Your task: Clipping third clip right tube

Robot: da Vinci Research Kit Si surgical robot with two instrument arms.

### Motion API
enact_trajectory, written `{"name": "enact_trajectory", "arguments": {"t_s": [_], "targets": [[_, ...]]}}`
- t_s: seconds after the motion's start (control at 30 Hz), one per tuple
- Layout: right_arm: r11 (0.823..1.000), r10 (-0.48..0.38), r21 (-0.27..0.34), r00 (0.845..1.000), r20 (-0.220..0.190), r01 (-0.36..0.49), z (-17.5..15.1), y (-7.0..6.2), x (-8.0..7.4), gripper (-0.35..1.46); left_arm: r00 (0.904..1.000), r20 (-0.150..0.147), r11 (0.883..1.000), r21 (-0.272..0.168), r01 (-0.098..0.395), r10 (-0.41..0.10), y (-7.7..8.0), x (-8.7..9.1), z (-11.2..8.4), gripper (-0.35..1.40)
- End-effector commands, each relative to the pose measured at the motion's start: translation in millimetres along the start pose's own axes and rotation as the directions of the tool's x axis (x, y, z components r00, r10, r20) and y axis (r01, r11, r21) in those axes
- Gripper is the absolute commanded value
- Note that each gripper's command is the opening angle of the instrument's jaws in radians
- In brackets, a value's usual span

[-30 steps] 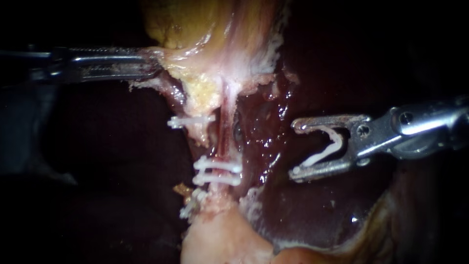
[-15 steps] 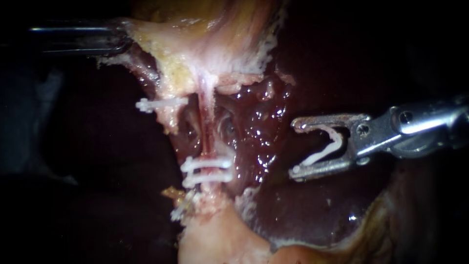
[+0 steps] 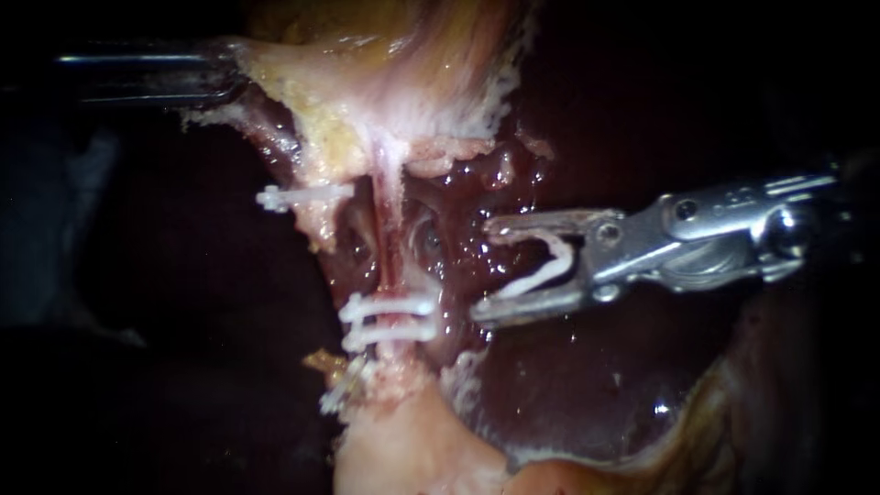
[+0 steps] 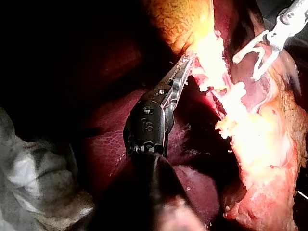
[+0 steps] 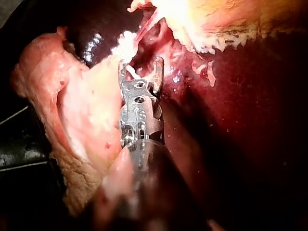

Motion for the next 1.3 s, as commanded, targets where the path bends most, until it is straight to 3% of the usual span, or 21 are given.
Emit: {"name": "enact_trajectory", "arguments": {"t_s": [0.03,0.2,0.4,0.67,0.8,1.13,1.3], "targets": [[1.000,0.004,-0.001,1.000,0.000,-0.004,0.8,0.1,0.0,0.48,1.0000,0.000,1.000,0.000,0.000,0.000,0.0,0.0,0.0,-0.35],[1.000,0.030,-0.010,1.000,-0.006,-0.030,3.3,0.8,-0.3,0.48,1.0000,0.000,1.000,0.001,-0.001,0.001,0.0,-0.1,0.0,-0.35],[0.998,0.060,-0.002,0.997,-0.054,-0.060,5.2,2.1,-0.5,0.49,1.0000,-0.001,1.000,0.002,-0.001,0.001,0.1,-0.2,0.1,-0.35],[0.991,0.125,0.054,0.982,-0.140,-0.118,7.2,3.0,0.5,0.48,1.0000,-0.001,1.000,0.003,-0.001,0.001,0.1,-0.3,0.3,-0.35],[0.986,0.153,0.092,0.971,-0.184,-0.138,8.1,3.0,1.1,0.48,1.0000,-0.001,1.000,0.003,-0.001,0.001,0.1,-0.3,0.3,-0.35],[0.975,0.189,0.160,0.952,-0.241,-0.153,8.5,2.6,1.9,0.49,1.0000,-0.001,1.000,0.003,-0.001,0.001,0.1,-0.3,0.3,-0.35],[0.956,0.218,0.256,0.932,-0.290,-0.144,7.4,1.3,3.3,0.48,1.0000,-0.001,1.000,0.002,-0.001,0.002,0.1,-0.3,0.2,-0.35]]}}
